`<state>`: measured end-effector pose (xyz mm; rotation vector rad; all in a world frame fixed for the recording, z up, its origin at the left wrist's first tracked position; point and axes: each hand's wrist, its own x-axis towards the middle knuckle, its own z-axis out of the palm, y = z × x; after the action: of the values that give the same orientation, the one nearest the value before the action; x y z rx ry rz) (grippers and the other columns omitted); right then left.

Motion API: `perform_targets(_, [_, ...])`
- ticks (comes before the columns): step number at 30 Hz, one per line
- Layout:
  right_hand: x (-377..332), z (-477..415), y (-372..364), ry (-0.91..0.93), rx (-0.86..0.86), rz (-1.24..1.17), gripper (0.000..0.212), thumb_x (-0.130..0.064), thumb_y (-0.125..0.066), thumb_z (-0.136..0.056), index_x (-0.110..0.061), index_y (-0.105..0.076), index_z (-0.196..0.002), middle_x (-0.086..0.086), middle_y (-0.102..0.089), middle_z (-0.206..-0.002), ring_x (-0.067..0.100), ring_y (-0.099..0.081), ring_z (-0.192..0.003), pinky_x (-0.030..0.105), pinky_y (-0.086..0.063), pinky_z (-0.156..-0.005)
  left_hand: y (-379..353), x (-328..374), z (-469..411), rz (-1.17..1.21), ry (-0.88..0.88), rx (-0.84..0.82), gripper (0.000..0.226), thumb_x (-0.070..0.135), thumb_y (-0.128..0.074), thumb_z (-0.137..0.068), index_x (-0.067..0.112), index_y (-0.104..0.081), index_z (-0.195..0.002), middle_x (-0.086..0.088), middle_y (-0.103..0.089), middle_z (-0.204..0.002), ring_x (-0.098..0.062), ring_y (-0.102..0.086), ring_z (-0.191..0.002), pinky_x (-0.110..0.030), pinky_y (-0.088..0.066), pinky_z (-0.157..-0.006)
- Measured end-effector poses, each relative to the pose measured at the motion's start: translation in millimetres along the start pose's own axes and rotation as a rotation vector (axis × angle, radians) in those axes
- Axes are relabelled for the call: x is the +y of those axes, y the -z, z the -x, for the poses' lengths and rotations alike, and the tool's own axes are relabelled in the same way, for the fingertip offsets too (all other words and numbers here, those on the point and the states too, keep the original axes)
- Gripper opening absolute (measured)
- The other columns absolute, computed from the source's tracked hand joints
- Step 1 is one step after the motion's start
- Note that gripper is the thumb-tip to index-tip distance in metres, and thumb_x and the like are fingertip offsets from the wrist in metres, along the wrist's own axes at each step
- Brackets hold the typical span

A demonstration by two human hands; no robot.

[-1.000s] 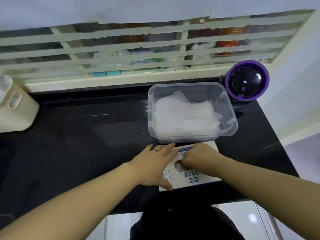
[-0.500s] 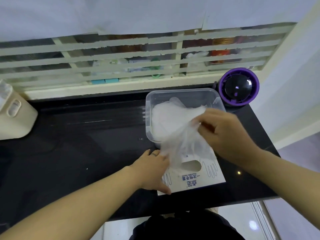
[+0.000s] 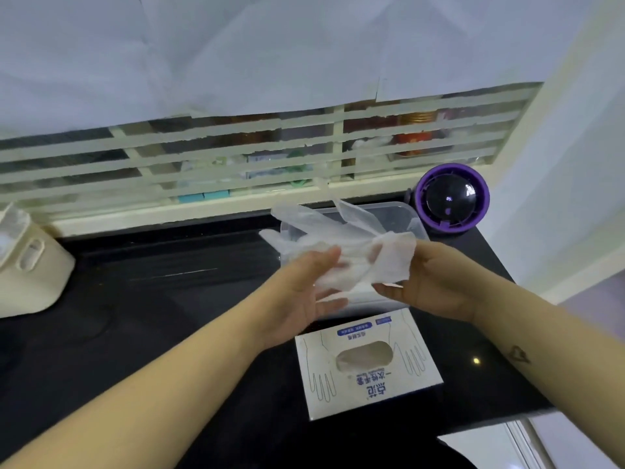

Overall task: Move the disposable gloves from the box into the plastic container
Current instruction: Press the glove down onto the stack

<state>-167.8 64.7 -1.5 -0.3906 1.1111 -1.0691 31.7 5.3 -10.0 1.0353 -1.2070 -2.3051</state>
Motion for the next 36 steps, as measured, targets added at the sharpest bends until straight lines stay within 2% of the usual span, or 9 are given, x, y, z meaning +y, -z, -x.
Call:
perform_targets(6, [3.2,-10.7,-2.9,-0.013,0.013,-0.139,0.028,-0.022,-0.046,-0.091,-0.01,-0.071,-0.099,0.015,-0.07,-0.106,0.03,-0.063,-0.101,0.046,-0.05,-0.091,1.6,18.2,-17.1,-0.012,-0.166,0.209,0.015,0.003,-0.054,-0.095,0.005,-0.061,-0.108,-0.005,-0.069,-0.081,-0.012,-0.067,-0.072,-0.023,-0.057,-0.07])
perform_targets(9, [-5.1,-12.5,3.1,0.018,0.086,-0.142,0.039,-0.028,-0.035,-0.096,-0.012,-0.062,-0.119,0.016,-0.066,-0.115,0.032,-0.059,-0.107,0.052,-0.048,-0.09,6.8,24.5,-25.1,-0.153,-0.201,0.312,0.019,0.004,-0.055,-0.095,0.0,-0.062,-0.112,-0.003,-0.063,-0.068,-0.011,-0.06,-0.059,-0.032,-0.052,-0.075])
perform_targets(14, [-17.6,-11.2,-1.7,0.029,0.003,0.09,0.049,-0.038,-0.058,-0.08,-0.02,-0.054,-0.126,0.005,-0.064,-0.111,0.02,-0.067,-0.091,0.037,-0.057,-0.067,11.1,32.1,-29.3,-0.38,-0.264,0.433,0.019,0.009,-0.057,-0.093,0.008,-0.064,-0.111,-0.01,-0.062,-0.074,-0.024,-0.058,-0.072,-0.041,-0.05,-0.079])
perform_targets(19, [-7.5,-29.1,-13.6,0.297,0.202,0.78,0.042,-0.013,-0.067,-0.087,-0.021,-0.052,-0.126,-0.007,-0.061,-0.109,0.009,-0.066,-0.089,0.023,-0.055,-0.076,13.1,29.9,-29.7,-0.428,-0.326,0.435,0.022,0.016,-0.061,-0.092,0.018,-0.063,-0.114,-0.013,-0.065,-0.081,-0.027,-0.062,-0.078,-0.047,-0.053,-0.083])
perform_targets(22, [-11.3,-32.2,-13.9,0.393,0.287,0.658,0.014,-0.023,-0.057,-0.094,-0.014,-0.066,-0.099,-0.004,-0.071,-0.086,0.008,-0.064,-0.075,0.017,-0.053,-0.067,15.2,29.7,-28.9,-0.384,-0.246,0.353,0.023,0.009,-0.051,-0.098,0.011,-0.062,-0.117,-0.011,-0.065,-0.093,-0.023,-0.061,-0.085,-0.032,-0.052,-0.076])
perform_targets(26, [-21.6,-30.5,-5.4,0.266,0.275,0.421,0.024,-0.026,-0.052,-0.096,-0.01,-0.069,-0.102,0.011,-0.069,-0.107,0.025,-0.064,-0.101,0.026,-0.056,-0.076,32.5,26.7,-28.8,-0.164,-0.12,0.412,0.02,0.008,-0.052,-0.096,0.013,-0.066,-0.109,-0.006,-0.059,-0.091,-0.016,-0.051,-0.077,-0.03,-0.056,-0.076])
perform_targets(30, [-29.6,-23.2,-2.8,0.315,0.306,0.515,0.025,-0.026,-0.05,-0.097,-0.012,-0.069,-0.107,0.007,-0.069,-0.102,0.019,-0.066,-0.093,0.02,-0.054,-0.068,45.6,30.9,-24.8,-0.197,-0.383,0.696,0.022,0.01,-0.053,-0.097,0.019,-0.058,-0.117,0.002,-0.057,-0.084,-0.006,-0.053,-0.069,-0.028,-0.055,-0.076])
perform_targets(33, [-42.6,-17.9,-12.2,0.428,0.314,0.673,0.023,-0.029,-0.046,-0.099,-0.026,-0.068,-0.103,-0.007,-0.067,-0.097,0.012,-0.062,-0.09,0.017,-0.052,-0.067,32.9,45.3,-18.6,-0.424,-0.474,0.503,0.018,0.014,-0.049,-0.099,0.023,-0.063,-0.105,0.005,-0.063,-0.086,-0.008,-0.059,-0.074,-0.028,-0.054,-0.078])
perform_targets(36, [-52.5,-9.8,-32.3,0.546,0.262,0.848,0.024,-0.034,-0.04,-0.101,-0.037,-0.064,-0.101,-0.015,-0.064,-0.099,0.004,-0.061,-0.088,0.015,-0.049,-0.069,15.2,50.4,-21.3,-0.278,-0.31,0.164,0.024,0.027,-0.048,-0.096,0.016,-0.062,-0.112,-0.003,-0.068,-0.103,-0.016,-0.065,-0.092,-0.03,-0.055,-0.084])
